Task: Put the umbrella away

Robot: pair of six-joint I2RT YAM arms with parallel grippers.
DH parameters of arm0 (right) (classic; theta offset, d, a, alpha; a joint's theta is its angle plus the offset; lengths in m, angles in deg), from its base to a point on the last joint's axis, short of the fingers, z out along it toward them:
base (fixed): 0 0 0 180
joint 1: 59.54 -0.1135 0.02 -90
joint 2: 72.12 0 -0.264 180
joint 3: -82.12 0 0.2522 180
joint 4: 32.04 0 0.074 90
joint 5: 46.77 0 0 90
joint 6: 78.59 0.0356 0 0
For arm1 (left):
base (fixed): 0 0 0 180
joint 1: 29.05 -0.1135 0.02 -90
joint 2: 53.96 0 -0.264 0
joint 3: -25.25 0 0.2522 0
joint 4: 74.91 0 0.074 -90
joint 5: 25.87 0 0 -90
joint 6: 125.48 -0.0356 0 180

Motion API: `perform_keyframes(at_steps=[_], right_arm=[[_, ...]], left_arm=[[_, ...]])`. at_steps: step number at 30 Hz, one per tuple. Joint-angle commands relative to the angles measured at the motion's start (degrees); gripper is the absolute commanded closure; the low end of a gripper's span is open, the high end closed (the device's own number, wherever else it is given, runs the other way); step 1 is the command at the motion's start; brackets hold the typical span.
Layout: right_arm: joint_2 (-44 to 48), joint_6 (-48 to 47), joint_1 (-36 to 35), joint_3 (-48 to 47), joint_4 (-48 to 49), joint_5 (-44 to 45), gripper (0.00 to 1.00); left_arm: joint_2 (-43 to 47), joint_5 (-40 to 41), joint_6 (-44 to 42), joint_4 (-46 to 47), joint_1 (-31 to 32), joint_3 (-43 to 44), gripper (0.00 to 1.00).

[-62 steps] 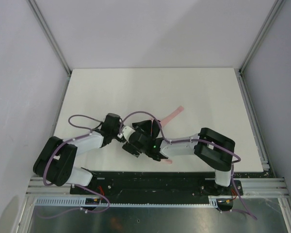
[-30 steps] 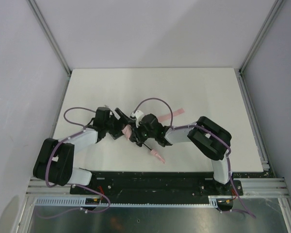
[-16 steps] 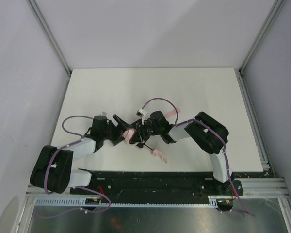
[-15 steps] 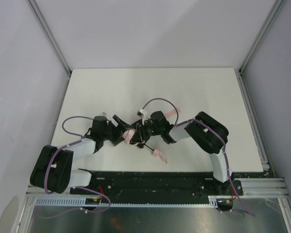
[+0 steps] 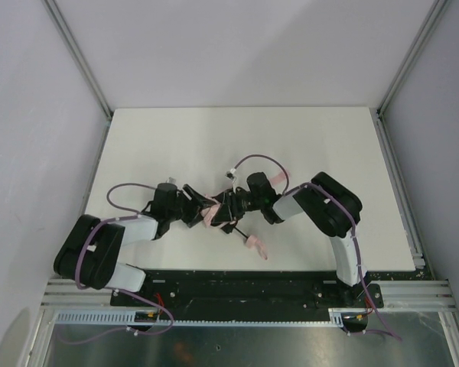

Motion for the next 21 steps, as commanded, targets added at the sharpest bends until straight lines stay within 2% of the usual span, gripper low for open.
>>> perform_keyframes(at_steps=[1, 5, 8, 12, 15, 21], right_arm=[[-4.6, -0.4, -1.6, 3.1, -11.8, -3.4, 1.0], [-4.8, -1.4, -1.2, 3.1, -12.4, -4.0, 1.0], [-4.4, -2.0, -0.9, 3.1, -13.5, -3.5, 1.0], [-1.3, -4.9, -0.5, 2.7, -18.3, 0.5, 0.95], [1.6, -8.2, -0.3, 0.4, -25.2, 4.2, 0.85], [8.8, -15.3, -1.3, -5.2, -38.6, 14.6, 0.56]], left_arm=[[-5.8, 4.2, -3.7, -3.5, 2.0, -0.3, 0.39], [-8.6, 4.8, -5.3, -2.5, 2.0, -0.4, 0.56], [-10.5, 4.9, -6.2, -1.7, 2.0, -0.5, 0.74], [-11.7, 5.0, -7.0, -1.1, 2.0, -0.8, 0.96], [-12.1, 4.6, -7.6, -1.0, 2.1, -0.9, 1.0], [-9.5, 4.8, -7.7, -1.0, 2.3, -2.0, 1.0]])
